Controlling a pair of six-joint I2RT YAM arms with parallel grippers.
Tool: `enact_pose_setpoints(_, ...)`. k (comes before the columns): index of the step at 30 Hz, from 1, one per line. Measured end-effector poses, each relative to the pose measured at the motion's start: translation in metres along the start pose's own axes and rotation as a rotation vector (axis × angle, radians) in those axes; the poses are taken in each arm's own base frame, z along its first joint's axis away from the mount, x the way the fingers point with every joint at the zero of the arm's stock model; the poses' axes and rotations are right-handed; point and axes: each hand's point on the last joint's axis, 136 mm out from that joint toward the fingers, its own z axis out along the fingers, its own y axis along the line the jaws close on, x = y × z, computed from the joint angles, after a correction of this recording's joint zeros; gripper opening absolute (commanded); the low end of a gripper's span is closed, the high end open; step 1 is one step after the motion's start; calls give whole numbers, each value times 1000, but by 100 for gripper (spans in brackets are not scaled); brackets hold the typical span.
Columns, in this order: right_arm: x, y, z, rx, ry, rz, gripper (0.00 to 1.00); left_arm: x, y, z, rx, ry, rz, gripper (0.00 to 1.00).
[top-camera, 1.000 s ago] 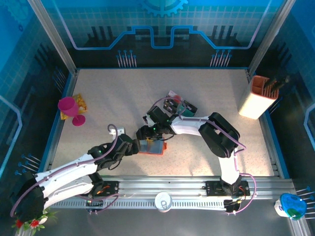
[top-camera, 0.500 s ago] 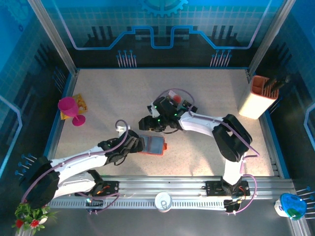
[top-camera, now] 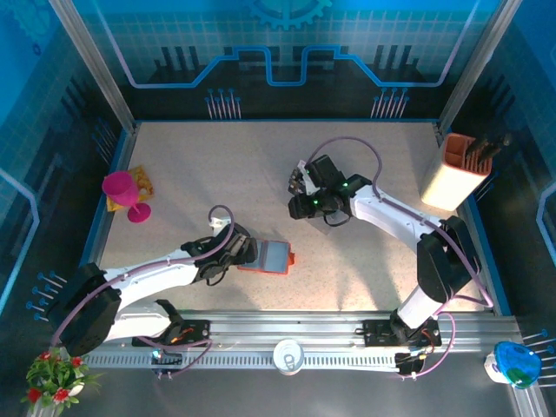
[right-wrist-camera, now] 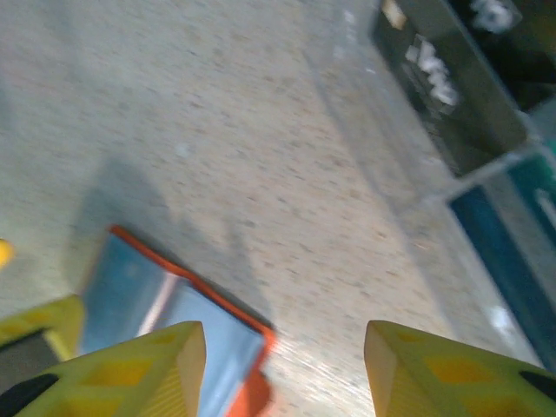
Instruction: Put the credit cards into the card holder
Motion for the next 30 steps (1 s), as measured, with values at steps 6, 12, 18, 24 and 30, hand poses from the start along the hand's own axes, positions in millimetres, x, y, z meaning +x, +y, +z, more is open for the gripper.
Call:
enact_pose_setpoints(6,-3,-25,-7,189,34,-161,45,-4,-3,-2,5,-6,-3,99)
enact_pose_setpoints(12,0,-37,-1,318,86,-290,37,-4,-3,-2,5,-5,-3,99)
enact_pose_setpoints(18,2,-46,10,393,138,-360,31,-4,-3,-2,5,-5,-3,99)
enact_pose_setpoints(24,-2,-53,13,439,153,-386,29,-4,-3,-2,6,-6,-4,99)
enact_pose_setpoints(30,4,-60,22,470,195,-409,20,-5,-4,-3,8,-8,-5,99)
